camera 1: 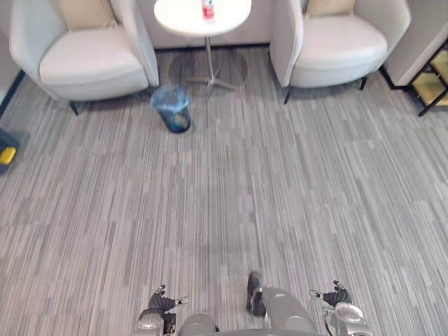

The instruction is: Gather rubbish on tea table into small bin, then transfer packed bag to large trash can.

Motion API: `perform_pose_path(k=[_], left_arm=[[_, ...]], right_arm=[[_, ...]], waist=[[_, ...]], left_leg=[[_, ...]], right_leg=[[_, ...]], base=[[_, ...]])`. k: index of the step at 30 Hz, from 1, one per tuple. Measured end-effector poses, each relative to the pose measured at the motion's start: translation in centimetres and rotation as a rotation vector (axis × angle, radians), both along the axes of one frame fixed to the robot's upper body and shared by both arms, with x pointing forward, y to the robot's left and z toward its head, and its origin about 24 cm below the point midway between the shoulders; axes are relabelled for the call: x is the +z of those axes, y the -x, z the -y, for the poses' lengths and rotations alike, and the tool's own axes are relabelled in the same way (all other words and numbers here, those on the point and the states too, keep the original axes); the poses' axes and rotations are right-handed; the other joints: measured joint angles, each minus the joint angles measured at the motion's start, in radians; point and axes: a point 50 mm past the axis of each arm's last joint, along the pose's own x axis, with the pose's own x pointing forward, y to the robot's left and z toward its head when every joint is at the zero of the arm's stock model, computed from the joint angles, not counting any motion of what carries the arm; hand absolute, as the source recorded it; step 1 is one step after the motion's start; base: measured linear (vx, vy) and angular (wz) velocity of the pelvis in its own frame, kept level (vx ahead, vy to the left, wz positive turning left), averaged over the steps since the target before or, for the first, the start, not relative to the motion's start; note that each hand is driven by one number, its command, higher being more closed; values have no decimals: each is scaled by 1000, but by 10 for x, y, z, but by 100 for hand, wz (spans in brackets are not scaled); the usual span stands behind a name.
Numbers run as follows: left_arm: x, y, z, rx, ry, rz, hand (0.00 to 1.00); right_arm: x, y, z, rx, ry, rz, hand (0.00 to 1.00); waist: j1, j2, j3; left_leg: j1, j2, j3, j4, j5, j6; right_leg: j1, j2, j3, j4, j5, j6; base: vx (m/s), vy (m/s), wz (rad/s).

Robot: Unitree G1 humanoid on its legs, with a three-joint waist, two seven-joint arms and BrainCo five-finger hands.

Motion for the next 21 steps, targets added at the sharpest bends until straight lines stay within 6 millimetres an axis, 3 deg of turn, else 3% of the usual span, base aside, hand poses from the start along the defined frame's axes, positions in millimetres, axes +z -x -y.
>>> perform_pose_path(k=[3,5,8,9,10,11,12,13,14,16,18,19,21], left_arm=[[6,-12,3,0,2,62,0],[9,-15,2,8,-1,82,0],[9,-16,2,33,8,88,0],[8,-15,4,39,15,87,0],[7,-13,5,33,16,80,0],[5,-8,5,31,18,62,0],[4,-5,4,36,17,49,0],[3,-2,0,37,6,40,0],[3,2,-4,39,-2,28,0],[-1,9,-7,38,-8,-10,0],[-1,10,-6,23,-9,-20,0],[-1,9,-5,20,-8,-19,0],[-1,7,-6,17,-11,-14,0]], right_arm=[[4,-9,-4,-5,-12,42,0],[6,-13,-6,-4,-19,60,0],[6,-15,-5,-13,-19,65,0],[7,-15,-2,-30,-16,65,0],[5,-12,0,-38,-10,51,0],[3,-8,1,-45,-6,26,0],[2,-8,0,-44,-9,21,0],[-2,-1,-2,-48,-19,-7,0],[-5,4,-3,-50,-23,-26,0],[-6,7,-4,-46,-21,-35,0],[-7,11,-5,-44,-25,-46,0],[-8,12,-6,-42,-27,-50,0],[-7,8,-8,-38,-32,-40,0]], waist=[[34,-12,7],[46,-9,8],[60,-18,12],[63,-17,11],[64,-10,7],[72,-2,3],[82,-9,1],[90,-31,-17],[90,-56,-30],[86,-70,-38],[83,-74,-40],[83,-73,-40],[85,-71,-39]], left_leg=[[-146,46,47,91,-21,31],[-227,49,68,7,-37,50],[-270,-14,131,-347,-32,53],[-267,-55,130,-541,-3,24],[-255,-76,126,-674,44,27],[-251,-78,112,-749,107,50],[-251,-82,99,-732,151,73],[-261,-121,81,-684,167,102],[-268,-141,86,-650,162,110],[-219,-172,114,-633,101,157],[-154,-197,132,-650,69,170],[-97,-209,133,-659,50,182],[-15,-221,125,-704,45,190]], right_leg=[[103,-2,39,-45,-38,2],[160,-11,57,-85,-47,13],[243,-60,83,-145,-62,50],[269,-79,94,-168,-73,71],[284,-83,102,-191,-80,84],[308,-81,119,-204,-102,117],[317,-90,128,-201,-119,124],[324,-125,150,-177,-161,150],[317,-150,161,-132,-185,170],[196,-196,216,184,-181,217],[104,-225,244,432,-134,327],[51,-236,257,583,-114,364],[-19,-235,237,704,-114,359]], base=[[338,-83,-24],[340,17,-26],[422,135,-22],[338,135,-20],[414,200,-39],[441,249,-41],[549,317,-46],[508,263,-35],[549,235,-38],[563,259,-25],[532,248,-3],[616,221,4],[474,124,2]])
